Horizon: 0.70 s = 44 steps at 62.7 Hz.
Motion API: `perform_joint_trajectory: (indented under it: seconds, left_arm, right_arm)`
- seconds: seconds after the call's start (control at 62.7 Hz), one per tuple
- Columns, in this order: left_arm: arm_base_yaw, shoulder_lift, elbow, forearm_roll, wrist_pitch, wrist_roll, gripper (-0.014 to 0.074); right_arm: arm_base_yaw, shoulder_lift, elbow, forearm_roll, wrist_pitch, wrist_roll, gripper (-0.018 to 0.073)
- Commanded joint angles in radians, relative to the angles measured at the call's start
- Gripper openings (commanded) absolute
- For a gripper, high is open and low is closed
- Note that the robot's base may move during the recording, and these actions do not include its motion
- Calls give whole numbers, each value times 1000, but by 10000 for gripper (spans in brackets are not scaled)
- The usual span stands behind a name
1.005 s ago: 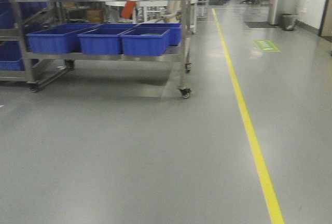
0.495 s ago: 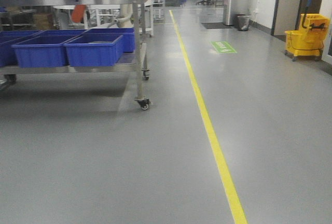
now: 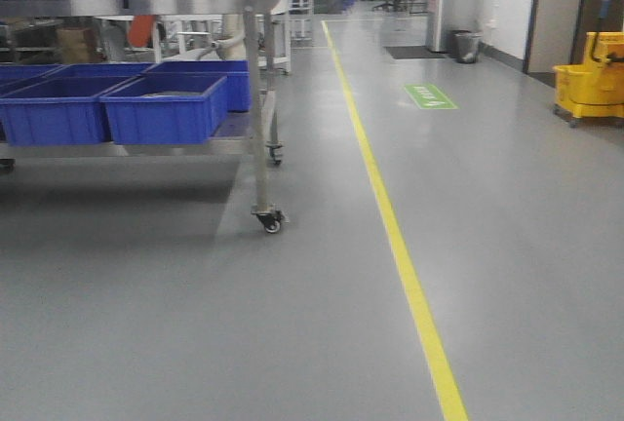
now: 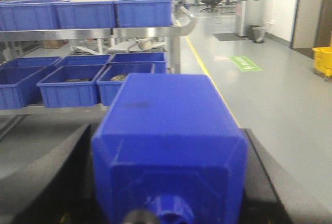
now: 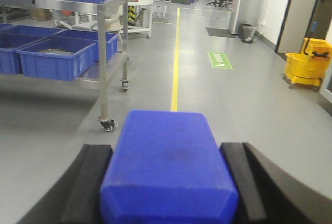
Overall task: Pick and sort blue part to right shelf
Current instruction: 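Drive the base along the aisle past the blue-bin shelving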
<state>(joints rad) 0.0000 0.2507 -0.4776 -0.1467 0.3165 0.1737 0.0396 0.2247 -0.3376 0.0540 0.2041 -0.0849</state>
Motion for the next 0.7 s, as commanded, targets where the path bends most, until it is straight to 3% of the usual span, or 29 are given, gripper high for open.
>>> perform_joint_trajectory:
  seconds: [0.0, 0.686]
  left_arm:
    - [-2, 11, -29, -7, -94, -3, 331]
    - [-2, 11, -29, -7, -94, -3, 331]
  right_arm:
    - [-8, 9, -29, -4, -91, -6, 426]
    - [-8, 9, -29, -4, -91, -6, 426]
